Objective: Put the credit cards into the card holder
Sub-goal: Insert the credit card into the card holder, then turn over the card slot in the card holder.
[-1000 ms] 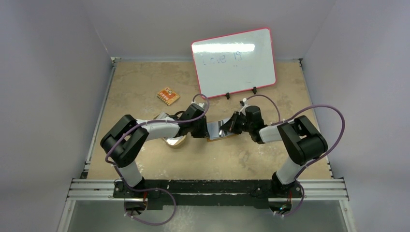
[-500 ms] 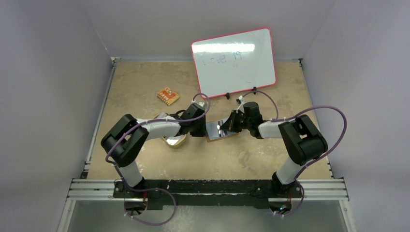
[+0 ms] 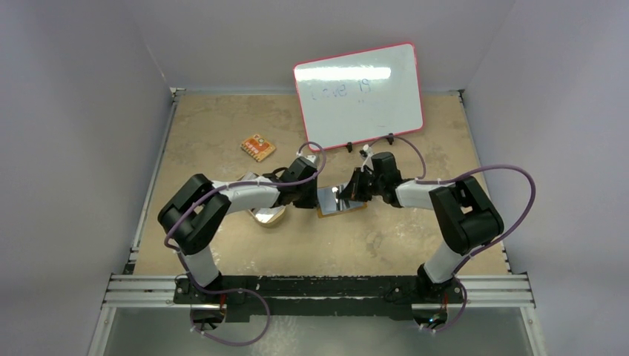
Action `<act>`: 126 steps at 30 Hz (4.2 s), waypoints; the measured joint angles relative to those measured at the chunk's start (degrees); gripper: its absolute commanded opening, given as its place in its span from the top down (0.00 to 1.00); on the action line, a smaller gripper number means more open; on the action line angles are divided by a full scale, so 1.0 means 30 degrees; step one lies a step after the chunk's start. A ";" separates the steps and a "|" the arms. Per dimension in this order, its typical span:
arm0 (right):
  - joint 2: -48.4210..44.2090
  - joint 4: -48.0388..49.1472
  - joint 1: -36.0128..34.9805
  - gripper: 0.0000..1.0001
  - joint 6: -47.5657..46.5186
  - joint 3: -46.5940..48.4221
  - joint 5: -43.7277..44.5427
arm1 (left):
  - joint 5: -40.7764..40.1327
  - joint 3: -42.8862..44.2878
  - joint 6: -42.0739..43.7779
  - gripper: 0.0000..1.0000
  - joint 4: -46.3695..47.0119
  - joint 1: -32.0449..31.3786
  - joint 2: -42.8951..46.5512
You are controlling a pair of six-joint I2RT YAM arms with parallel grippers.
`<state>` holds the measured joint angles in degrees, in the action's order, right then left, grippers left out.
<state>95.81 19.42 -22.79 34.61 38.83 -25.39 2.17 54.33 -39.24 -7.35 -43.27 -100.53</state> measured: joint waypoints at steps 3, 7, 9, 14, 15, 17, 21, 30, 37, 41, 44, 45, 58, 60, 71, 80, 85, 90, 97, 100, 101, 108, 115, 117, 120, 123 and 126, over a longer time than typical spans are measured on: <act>0.0000 -0.0714 0.0000 1.00 -0.0415 0.0386 0.0095 | -0.0080 0.0109 0.0022 0.95 0.0022 0.0000 -0.0102; 0.0000 -0.1479 0.0073 1.00 -0.0918 0.0787 0.0109 | -0.0204 0.0189 0.0022 0.95 0.0102 0.0000 -0.0175; 0.0000 -0.1778 0.0160 1.00 -0.1100 0.0918 0.0102 | -0.0270 0.0182 0.0022 0.95 0.0131 -0.0007 -0.0175; 0.0022 -0.2368 0.0284 1.00 -0.1603 0.1239 0.0022 | -0.0357 0.0197 0.0022 0.95 0.0175 -0.0007 -0.0204; 0.0022 -0.2455 0.0291 1.00 -0.1690 0.1304 0.0022 | -0.0372 0.0211 0.0022 0.96 0.0175 -0.0007 -0.0211; 0.0029 -0.2645 0.0350 1.00 -0.1807 0.1413 0.0015 | -0.0401 0.0219 0.0022 0.96 0.0175 -0.0015 -0.0219; 0.0029 -0.2936 0.0488 1.00 -0.1938 0.1559 -0.0066 | -0.0481 0.0248 0.0022 0.96 0.0211 -0.0015 -0.0248; 0.0087 -0.3002 0.0838 1.00 -0.1974 0.1559 -0.0568 | -0.0627 0.0321 0.0029 0.96 0.0291 -0.0015 -0.0328; 0.0729 -0.3330 0.0867 1.00 -0.2543 0.2120 -0.1115 | -0.0685 0.0379 0.0029 0.96 0.0284 -0.0015 -0.0364; 0.1100 -0.3191 0.0867 1.00 -0.2550 0.2317 -0.1464 | -0.0729 0.0415 0.0029 0.96 0.0277 -0.0015 -0.0386; 0.1166 -0.3031 0.0838 1.00 -0.2353 0.2310 -0.1464 | -0.0729 0.0444 0.0022 0.97 0.0277 -0.0015 -0.0415; 0.1188 -0.2936 0.0787 1.00 -0.2200 0.2295 -0.1464 | -0.0729 0.0444 0.0022 0.97 0.0277 -0.0015 -0.0415; 0.1545 -0.1887 -0.0102 0.74 -0.1049 0.2164 -0.1297 | -0.0678 0.0444 -0.0044 0.97 0.0291 0.0000 -0.0415; 0.1137 -0.2535 -0.0182 0.69 -0.1086 0.2164 -0.0831 | -0.0670 0.0444 -0.0051 0.97 0.0313 0.0000 -0.0423; -0.2106 -0.5967 -0.0270 0.51 -0.1727 0.2164 0.2761 | -0.0736 0.0444 -0.0044 0.97 0.0335 0.0000 -0.0423; -0.2215 -0.6841 -0.0109 0.41 -0.1923 0.2157 0.4721 | -0.0736 0.0393 -0.0044 0.97 0.0459 0.0000 -0.0423; -0.2215 -0.6834 -0.0095 0.40 -0.1923 0.2157 0.5304 | -0.0743 0.0386 -0.0044 0.97 0.0510 0.0000 -0.0423; -0.2266 -0.6849 -0.0073 0.39 -0.1923 0.2157 0.5668 | -0.0743 0.0357 -0.0044 0.97 0.0590 0.0000 -0.0423; -0.2280 -0.6849 -0.0029 0.37 -0.1923 0.2135 0.5792 | -0.0743 0.0357 -0.0044 0.97 0.0597 0.0000 -0.0423; -0.2280 -0.6783 -0.0029 0.33 -0.1923 0.2091 0.5778 | -0.0743 0.0357 -0.0051 0.97 0.0605 0.0000 -0.0423; -0.2288 -0.6754 -0.0029 0.32 -0.1923 0.2069 0.5763 | -0.0743 0.0357 -0.0051 0.97 0.0605 0.0000 -0.0423; -0.2317 -0.6659 -0.0022 0.31 -0.1923 0.2040 0.5763 | -0.0743 0.0357 -0.0058 0.97 0.0612 0.0000 -0.0423; -0.2324 -0.6375 -0.0022 0.37 -0.1916 0.1887 0.5603 | -0.0641 0.0357 -0.0255 0.96 0.0685 0.0000 -0.0423; -0.2324 -0.6222 -0.0015 0.38 -0.1909 0.1800 0.5523 | -0.0510 0.0335 -0.0401 0.96 0.0729 0.0000 -0.0423; -0.2353 -0.5931 0.0015 0.39 -0.1894 0.1632 0.5122 | -0.0313 0.0211 -0.0656 0.96 0.0962 0.0000 -0.0423; -0.2368 -0.5712 0.0029 0.39 -0.1843 0.1523 0.4663 | -0.0233 0.0168 -0.0721 0.96 0.1086 0.0000 -0.0423; -0.2426 -0.5479 0.0036 0.39 -0.1763 0.1341 0.4131 | -0.0153 0.0138 -0.0721 0.96 0.1151 0.0000 -0.0423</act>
<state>88.53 2.98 -22.68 29.32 42.85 -12.99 1.72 54.74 -41.41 -3.90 -43.27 -101.80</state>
